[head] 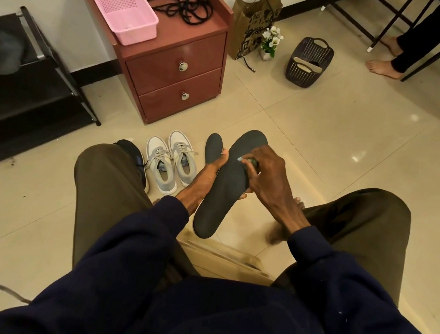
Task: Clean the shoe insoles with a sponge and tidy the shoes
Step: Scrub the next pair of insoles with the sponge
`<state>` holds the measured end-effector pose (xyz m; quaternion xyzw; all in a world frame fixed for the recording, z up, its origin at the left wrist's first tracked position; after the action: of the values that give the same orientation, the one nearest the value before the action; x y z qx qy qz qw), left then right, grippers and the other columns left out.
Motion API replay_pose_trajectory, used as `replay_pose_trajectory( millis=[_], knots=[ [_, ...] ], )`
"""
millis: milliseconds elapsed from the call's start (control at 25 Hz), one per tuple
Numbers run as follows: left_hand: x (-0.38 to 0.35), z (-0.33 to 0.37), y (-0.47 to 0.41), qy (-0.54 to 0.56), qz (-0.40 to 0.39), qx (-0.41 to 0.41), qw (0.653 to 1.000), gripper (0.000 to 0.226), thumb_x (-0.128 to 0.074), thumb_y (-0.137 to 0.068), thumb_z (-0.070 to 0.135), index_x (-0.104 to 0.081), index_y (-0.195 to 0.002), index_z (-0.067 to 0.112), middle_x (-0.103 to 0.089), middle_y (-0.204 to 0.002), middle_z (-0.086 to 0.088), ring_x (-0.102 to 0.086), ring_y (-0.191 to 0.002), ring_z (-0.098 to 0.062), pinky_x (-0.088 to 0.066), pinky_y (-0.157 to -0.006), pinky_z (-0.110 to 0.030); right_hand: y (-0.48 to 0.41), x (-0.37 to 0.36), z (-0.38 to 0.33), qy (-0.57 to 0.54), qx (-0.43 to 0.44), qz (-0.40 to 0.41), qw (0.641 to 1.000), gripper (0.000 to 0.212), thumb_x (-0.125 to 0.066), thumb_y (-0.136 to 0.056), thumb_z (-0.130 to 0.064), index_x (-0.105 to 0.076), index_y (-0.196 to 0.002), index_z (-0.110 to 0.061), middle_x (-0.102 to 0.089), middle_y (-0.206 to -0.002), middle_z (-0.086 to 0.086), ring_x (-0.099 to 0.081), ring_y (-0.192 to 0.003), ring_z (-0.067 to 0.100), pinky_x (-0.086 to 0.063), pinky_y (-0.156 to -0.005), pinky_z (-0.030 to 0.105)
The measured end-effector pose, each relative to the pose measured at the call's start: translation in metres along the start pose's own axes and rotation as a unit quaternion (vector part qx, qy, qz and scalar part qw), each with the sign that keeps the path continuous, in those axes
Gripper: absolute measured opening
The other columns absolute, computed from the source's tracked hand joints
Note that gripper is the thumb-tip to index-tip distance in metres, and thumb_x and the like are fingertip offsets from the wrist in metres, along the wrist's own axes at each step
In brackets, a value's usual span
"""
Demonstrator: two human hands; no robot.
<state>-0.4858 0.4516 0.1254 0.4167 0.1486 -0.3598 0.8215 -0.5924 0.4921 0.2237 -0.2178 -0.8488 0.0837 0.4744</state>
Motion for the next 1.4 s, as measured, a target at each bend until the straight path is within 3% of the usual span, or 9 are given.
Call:
replay_pose_trajectory(
  millis=[160,400,600,760,880,1000,1120,1320,1400],
  knots=[
    [-0.013,-0.014,0.003,-0.036,-0.051,0.045,0.997,0.071,-0.038,-0.101,0.064,-0.066,-0.126,0.004,-0.067,-0.124,-0.028,-0.072,-0.097,-0.04,-0.057,-0.09,-0.052,0.005,0.029,0.049,0.012,-0.127,0.077,0.989,0.007,-0.07,-0.095,-0.014,-0.075,-0.099,-0.011,-0.066,-0.096,0.006,-0.058,-0.084,0.012,-0.051,-0.074,0.026],
    [-0.012,-0.01,0.004,0.01,-0.048,0.034,0.998,0.065,-0.042,-0.102,0.06,-0.065,-0.128,0.005,-0.069,-0.121,-0.025,-0.072,-0.097,-0.041,-0.06,-0.082,-0.052,0.0,0.0,-0.002,0.01,-0.002,-0.005,1.0,0.009,-0.072,-0.093,-0.012,-0.076,-0.1,-0.008,-0.068,-0.097,0.007,-0.06,-0.088,0.014,-0.048,-0.077,0.021],
    [-0.021,-0.019,0.007,-0.013,-0.077,0.066,0.995,0.071,-0.038,-0.103,0.061,-0.062,-0.132,0.001,-0.066,-0.124,-0.027,-0.071,-0.101,-0.04,-0.056,-0.092,-0.049,0.003,0.035,0.058,0.006,-0.159,0.091,0.983,0.008,-0.067,-0.097,-0.016,-0.075,-0.097,-0.014,-0.066,-0.095,0.001,-0.06,-0.086,0.012,-0.047,-0.074,0.018],
    [-0.012,-0.007,0.008,0.05,-0.045,0.039,0.997,0.053,-0.045,-0.105,0.052,-0.07,-0.122,0.008,-0.074,-0.114,-0.016,-0.072,-0.099,-0.032,-0.051,-0.098,-0.05,0.007,0.003,-0.002,-0.022,-0.046,0.022,0.998,0.008,-0.071,-0.094,-0.011,-0.073,-0.101,-0.007,-0.065,-0.097,0.005,-0.057,-0.087,0.009,-0.046,-0.076,0.017],
    [0.003,0.011,0.005,0.069,0.012,-0.035,0.997,0.042,-0.042,-0.109,0.033,-0.068,-0.123,0.004,-0.077,-0.105,-0.009,-0.075,-0.094,-0.019,-0.059,-0.088,-0.03,0.017,-0.026,-0.048,-0.024,0.062,-0.069,0.995,0.008,-0.072,-0.092,-0.008,-0.073,-0.099,-0.004,-0.065,-0.097,0.009,-0.06,-0.086,0.017,-0.047,-0.077,0.023],
    [0.004,0.011,0.005,0.075,0.02,-0.034,0.996,0.042,-0.039,-0.108,0.024,-0.076,-0.101,0.004,-0.078,-0.092,-0.009,-0.076,-0.079,-0.019,-0.061,-0.069,-0.028,0.006,-0.015,-0.019,0.02,0.025,-0.035,0.999,0.009,-0.07,-0.094,-0.01,-0.073,-0.1,-0.004,-0.064,-0.096,0.011,-0.06,-0.086,0.023,-0.051,-0.076,0.031],
    [-0.007,-0.003,0.009,0.058,-0.015,0.032,0.998,0.044,-0.045,-0.105,0.037,-0.067,-0.126,0.005,-0.074,-0.112,-0.017,-0.074,-0.093,-0.032,-0.06,-0.087,-0.049,0.004,0.006,0.028,0.038,-0.079,0.021,0.996,0.009,-0.07,-0.095,-0.014,-0.074,-0.1,-0.008,-0.065,-0.096,0.009,-0.059,-0.086,0.019,-0.055,-0.074,0.039],
    [0.008,0.009,0.007,0.066,0.026,-0.03,0.997,0.04,-0.053,-0.105,0.039,-0.073,-0.123,0.008,-0.068,-0.129,-0.016,-0.07,-0.108,-0.028,-0.053,-0.103,-0.042,0.019,-0.021,-0.025,-0.059,0.008,-0.058,0.997,0.01,-0.076,-0.09,-0.012,-0.075,-0.099,-0.007,-0.066,-0.095,0.004,-0.058,-0.082,0.009,-0.05,-0.071,0.021],
    [0.014,0.011,0.005,0.062,0.042,-0.043,0.996,0.038,-0.051,-0.106,0.036,-0.075,-0.116,0.008,-0.073,-0.121,-0.012,-0.071,-0.106,-0.026,-0.054,-0.099,-0.037,0.017,-0.025,-0.03,-0.052,0.028,-0.073,0.996,0.01,-0.076,-0.09,-0.011,-0.075,-0.099,-0.007,-0.066,-0.095,0.005,-0.059,-0.082,0.011,-0.049,-0.071,0.019]
  ],
)
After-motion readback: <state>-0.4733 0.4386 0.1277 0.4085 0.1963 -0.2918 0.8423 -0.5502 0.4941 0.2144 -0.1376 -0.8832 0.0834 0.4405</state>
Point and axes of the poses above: each hand's wrist, its own y-axis away from the middle knuckle, its own x-axis out of the back of the hand, z = x × y, the point moved 9 cm from there along -y, towards the middle knuckle
